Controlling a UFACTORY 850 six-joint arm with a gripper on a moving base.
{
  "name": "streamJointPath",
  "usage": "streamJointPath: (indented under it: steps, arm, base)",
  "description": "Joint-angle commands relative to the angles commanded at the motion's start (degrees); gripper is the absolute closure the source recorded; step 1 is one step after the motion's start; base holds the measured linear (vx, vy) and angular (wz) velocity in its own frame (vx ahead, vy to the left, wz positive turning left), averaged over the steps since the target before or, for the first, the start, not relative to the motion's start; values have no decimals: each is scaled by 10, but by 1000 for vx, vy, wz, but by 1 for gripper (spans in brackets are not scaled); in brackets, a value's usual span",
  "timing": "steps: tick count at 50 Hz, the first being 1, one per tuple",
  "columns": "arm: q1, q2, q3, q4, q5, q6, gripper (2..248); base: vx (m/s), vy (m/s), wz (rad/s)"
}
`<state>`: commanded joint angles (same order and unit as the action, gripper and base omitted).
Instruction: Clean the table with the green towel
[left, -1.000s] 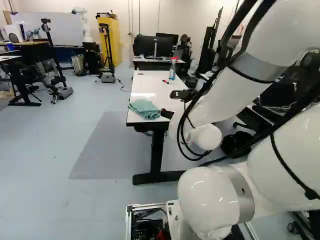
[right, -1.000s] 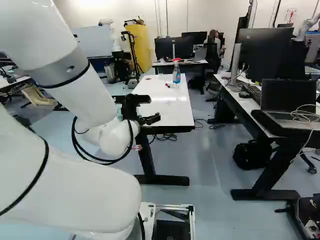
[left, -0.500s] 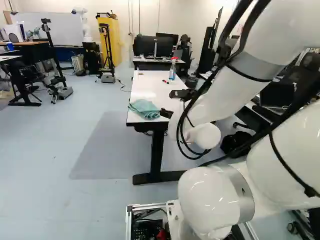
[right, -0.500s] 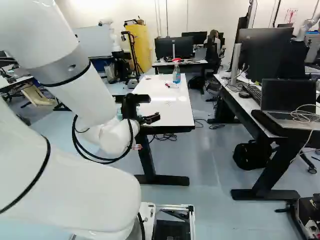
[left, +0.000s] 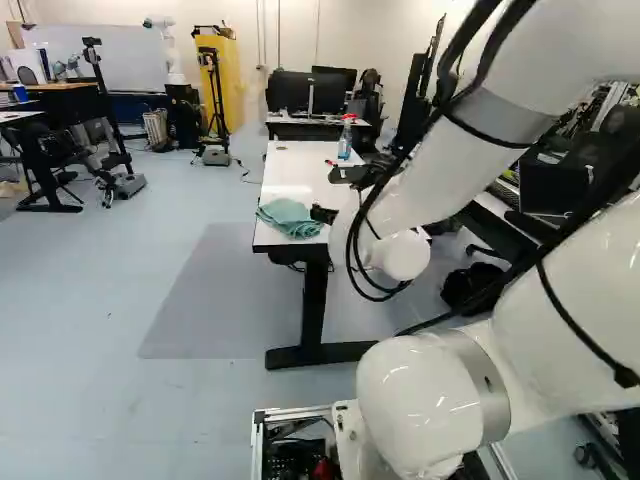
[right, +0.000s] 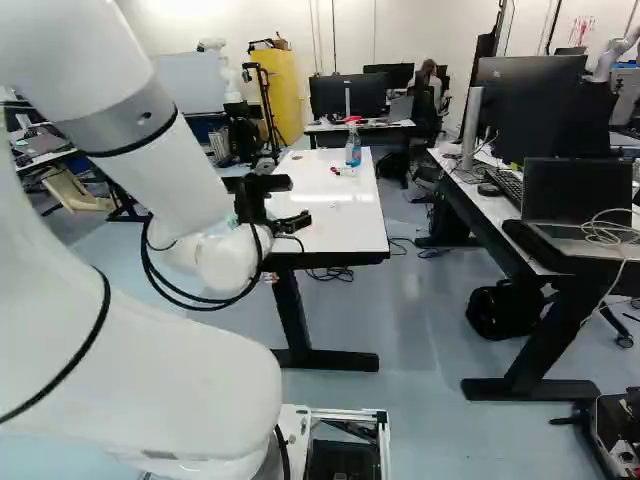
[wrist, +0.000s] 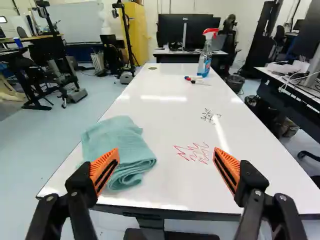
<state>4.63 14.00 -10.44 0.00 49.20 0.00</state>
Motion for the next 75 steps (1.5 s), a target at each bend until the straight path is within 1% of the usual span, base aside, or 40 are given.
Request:
streamJointPath:
  steps: [5,38,57,75]
  arm:
    - [10,-4,-11,0,-3,0,3]
    - [73,-82,-81,0,-11,0,3]
    - [97,-139,-138,0,-24,0,3]
    - [112,-194,-195,0,-51,0,3]
  base:
    - [0,0,0]
    - [0,0,0]
    - [0,0,0]
    - [0,0,0]
